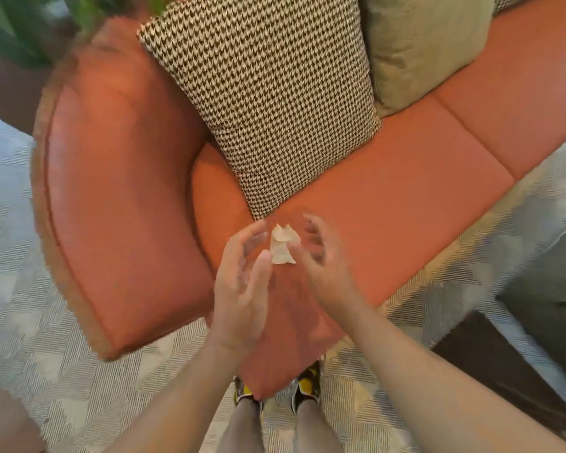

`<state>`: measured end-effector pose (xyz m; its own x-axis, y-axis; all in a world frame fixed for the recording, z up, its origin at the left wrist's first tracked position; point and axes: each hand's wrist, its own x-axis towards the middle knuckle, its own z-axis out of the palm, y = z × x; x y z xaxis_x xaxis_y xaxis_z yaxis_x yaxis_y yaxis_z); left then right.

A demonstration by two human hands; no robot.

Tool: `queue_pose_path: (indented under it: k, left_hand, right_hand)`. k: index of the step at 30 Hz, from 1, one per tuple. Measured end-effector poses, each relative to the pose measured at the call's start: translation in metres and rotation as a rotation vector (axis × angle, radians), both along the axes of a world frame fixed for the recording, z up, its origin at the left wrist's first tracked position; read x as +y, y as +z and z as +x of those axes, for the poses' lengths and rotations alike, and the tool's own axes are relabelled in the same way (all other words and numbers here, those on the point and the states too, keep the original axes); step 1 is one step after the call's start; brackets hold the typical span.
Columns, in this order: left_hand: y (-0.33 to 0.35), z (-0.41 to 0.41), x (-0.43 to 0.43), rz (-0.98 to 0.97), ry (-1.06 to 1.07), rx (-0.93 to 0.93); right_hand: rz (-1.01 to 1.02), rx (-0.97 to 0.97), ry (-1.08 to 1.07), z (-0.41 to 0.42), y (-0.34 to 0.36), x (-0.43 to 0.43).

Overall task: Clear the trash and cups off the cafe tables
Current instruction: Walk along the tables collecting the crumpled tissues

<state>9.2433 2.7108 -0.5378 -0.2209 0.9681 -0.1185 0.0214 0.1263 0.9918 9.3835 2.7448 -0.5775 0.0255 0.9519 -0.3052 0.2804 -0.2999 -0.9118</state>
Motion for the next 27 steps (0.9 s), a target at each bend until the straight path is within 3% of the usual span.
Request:
queue_pose_path:
  k: [4, 8, 12, 15, 19, 24, 27]
  left_hand:
    - [-0.068, 0.007, 0.008, -0.052, -0.06, -0.068]
    - [-0.117, 0.005, 0.01, -0.09, -0.019, -0.093]
    - [-0.145, -0.003, 0.005, -0.117, -0.028, -0.094]
    - [-0.15, -0.006, -0.002, -0.157, -0.04, -0.113]
    - [-0.143, -0.009, 0.0, -0.18, -0.055, -0.128]
    - [-0.11, -0.008, 0.007, -0.142, -0.063, -0.138]
    - [-0.078, -0.004, 0.014, -0.095, -0.085, -0.144]
  right_hand:
    - [-0.096, -0.281, 0.171, -0.008, -0.096, 0.01]
    - [-0.022, -0.555, 0.329, -0.02, -0.152, 0.017]
    - [0.002, -0.866, 0.515, -0.033, -0.176, 0.023]
    - [0.029, -0.939, 0.526, -0.04, -0.175, 0.022]
    - [0.007, -0.724, 0.443, -0.044, -0.17, 0.011]
    - [-0.235, -0.155, -0.13, -0.044, -0.14, 0.013]
    - [-0.303, 0.159, -0.366, -0.043, -0.096, 0.016]
